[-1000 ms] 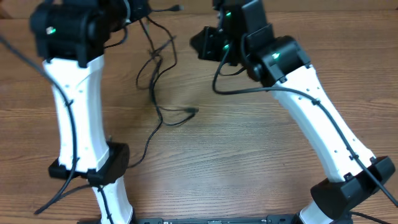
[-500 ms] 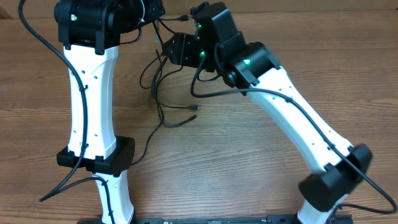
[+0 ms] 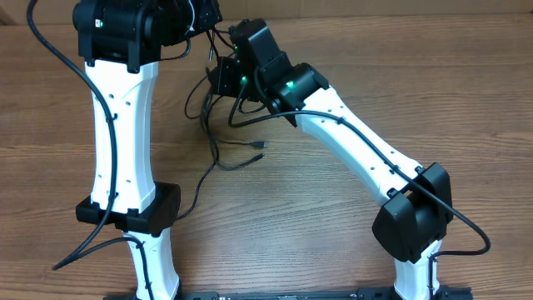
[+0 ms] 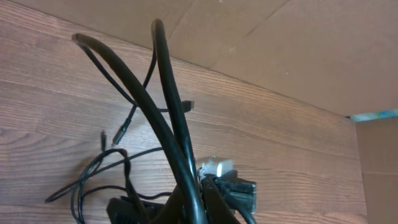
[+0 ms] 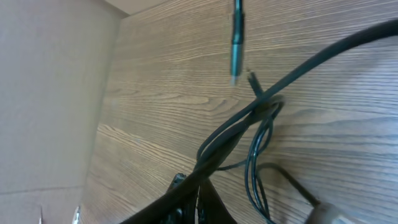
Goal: Untangle cables
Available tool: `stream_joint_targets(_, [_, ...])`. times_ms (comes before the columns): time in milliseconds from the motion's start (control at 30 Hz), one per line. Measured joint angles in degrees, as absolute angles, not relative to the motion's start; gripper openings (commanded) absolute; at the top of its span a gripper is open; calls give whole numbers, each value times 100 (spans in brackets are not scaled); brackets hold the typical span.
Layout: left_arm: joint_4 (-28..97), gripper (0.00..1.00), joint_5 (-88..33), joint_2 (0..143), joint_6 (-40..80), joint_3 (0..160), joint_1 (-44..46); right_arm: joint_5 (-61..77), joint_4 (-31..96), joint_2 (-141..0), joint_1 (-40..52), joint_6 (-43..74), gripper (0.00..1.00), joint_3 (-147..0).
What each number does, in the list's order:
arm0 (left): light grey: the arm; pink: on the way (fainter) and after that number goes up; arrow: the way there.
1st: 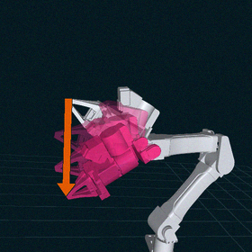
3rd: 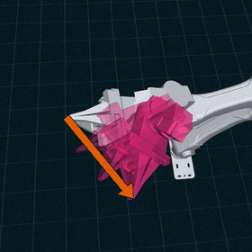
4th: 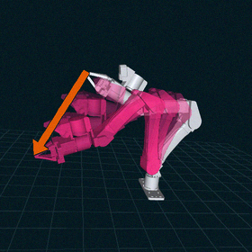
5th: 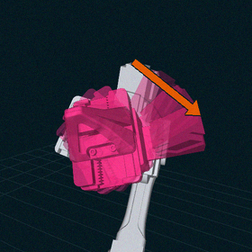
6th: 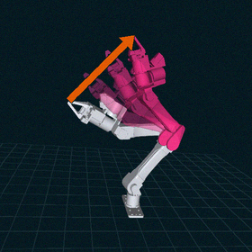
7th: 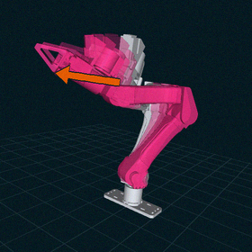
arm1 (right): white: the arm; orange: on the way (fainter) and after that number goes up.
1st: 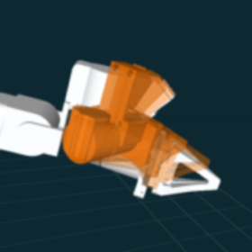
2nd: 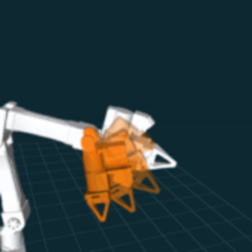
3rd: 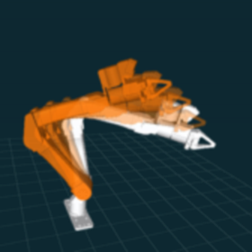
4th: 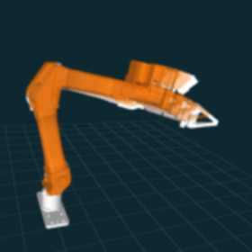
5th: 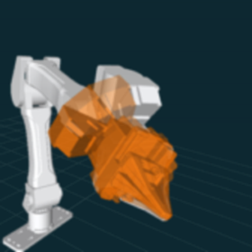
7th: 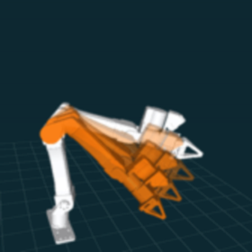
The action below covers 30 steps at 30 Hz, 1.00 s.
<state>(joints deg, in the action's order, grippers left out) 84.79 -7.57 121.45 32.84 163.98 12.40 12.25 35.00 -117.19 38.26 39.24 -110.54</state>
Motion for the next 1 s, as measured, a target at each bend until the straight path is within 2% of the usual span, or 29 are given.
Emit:
stream_joint_targets(100, [8488,4,-751,12145,3260,16398,1240,1225,3479,-11719,3826,3920,6,-11054])
stream_joint_targets(167, [8495,4,-698,12145,3253,16398,1240,1256,3520,-11716,3811,3911,43,-11054])
stream_joint_targets(233, [8519,4,-578,12145,3229,16398,1240,1286,3612,-11705,3787,3806,72,-11054])
stream_joint_targets(267, [8525,4,-530,12145,3212,16398,1240,1299,3667,-11692,3767,3734,80,-11054])
stream_joint_targets(300, [8527,4,-456,12145,3183,16398,1240,1310,3730,-11660,3747,3614,83,-11054])
stream_joint_targets(400, [8527,4,-248,12145,3129,16398,1240,1173,3966,-11424,3660,3258,84,-11050])
stream_joint_targets(500, [8519,4,-69,12145,3133,16398,1240,867,4165,-11052,3559,3424,84,-11052])
stream_joint_targets(633, [8403,4,97,12145,3138,16398,1240,556,4261,-10672,3435,4797,54,-11052])
stream_joint_targets(700, [8399,4,154,12145,3138,16398,1240,467,4274,-10656,3409,5559,46,-11052])
stream_joint_targets(867, [8403,4,204,12145,3138,16398,1240,353,4497,-10667,3430,8112,47,-11045])
stream_joint_targets(1000, [8405,4,204,12145,3138,16398,1240,274,4445,-10667,3535,9491,49,-11028])
